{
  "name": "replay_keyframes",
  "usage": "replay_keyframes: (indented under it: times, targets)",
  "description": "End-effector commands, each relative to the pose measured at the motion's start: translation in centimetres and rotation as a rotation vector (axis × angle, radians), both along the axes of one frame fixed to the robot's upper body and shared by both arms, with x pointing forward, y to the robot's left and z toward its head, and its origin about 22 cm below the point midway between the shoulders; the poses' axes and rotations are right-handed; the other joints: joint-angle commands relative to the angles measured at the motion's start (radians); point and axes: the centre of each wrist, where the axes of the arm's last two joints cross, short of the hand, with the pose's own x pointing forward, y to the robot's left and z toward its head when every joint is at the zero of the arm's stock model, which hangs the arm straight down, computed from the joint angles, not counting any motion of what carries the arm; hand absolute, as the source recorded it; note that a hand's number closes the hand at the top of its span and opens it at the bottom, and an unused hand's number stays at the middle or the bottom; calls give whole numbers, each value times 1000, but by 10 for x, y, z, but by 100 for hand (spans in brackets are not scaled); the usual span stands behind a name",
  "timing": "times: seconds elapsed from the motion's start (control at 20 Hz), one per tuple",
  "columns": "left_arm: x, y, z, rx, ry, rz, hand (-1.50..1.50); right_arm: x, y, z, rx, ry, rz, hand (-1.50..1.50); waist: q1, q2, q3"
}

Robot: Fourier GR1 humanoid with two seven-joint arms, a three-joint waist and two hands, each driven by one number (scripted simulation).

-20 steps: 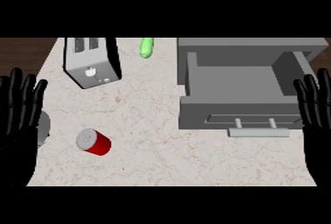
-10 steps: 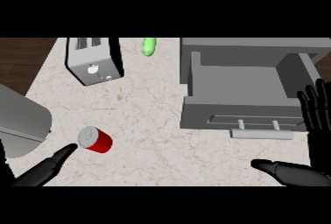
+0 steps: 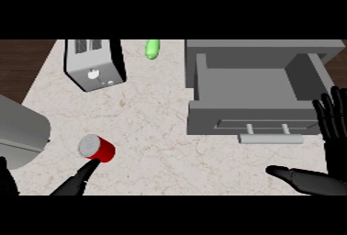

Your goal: Pick up the can, place it into the drawer and close the drawer

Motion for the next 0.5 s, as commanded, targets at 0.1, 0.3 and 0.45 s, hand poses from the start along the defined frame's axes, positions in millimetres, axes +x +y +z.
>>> replay_keyframes:
  times: [0.1,0.3,0.45]
  targets:
    - [7,-23,-10,-34,36,6,-150,0,-3,-18,9,-1,6,-150,-2,0,-1]
    - [39,-16,-32,-54,71,23,-150,-12,-11,10,-5,-5,13,-150,-8,0,-2]
    - [45,-17,-38,-68,92,32,-150,-8,3,-8,1,-6,-7,-150,-4,0,-2]
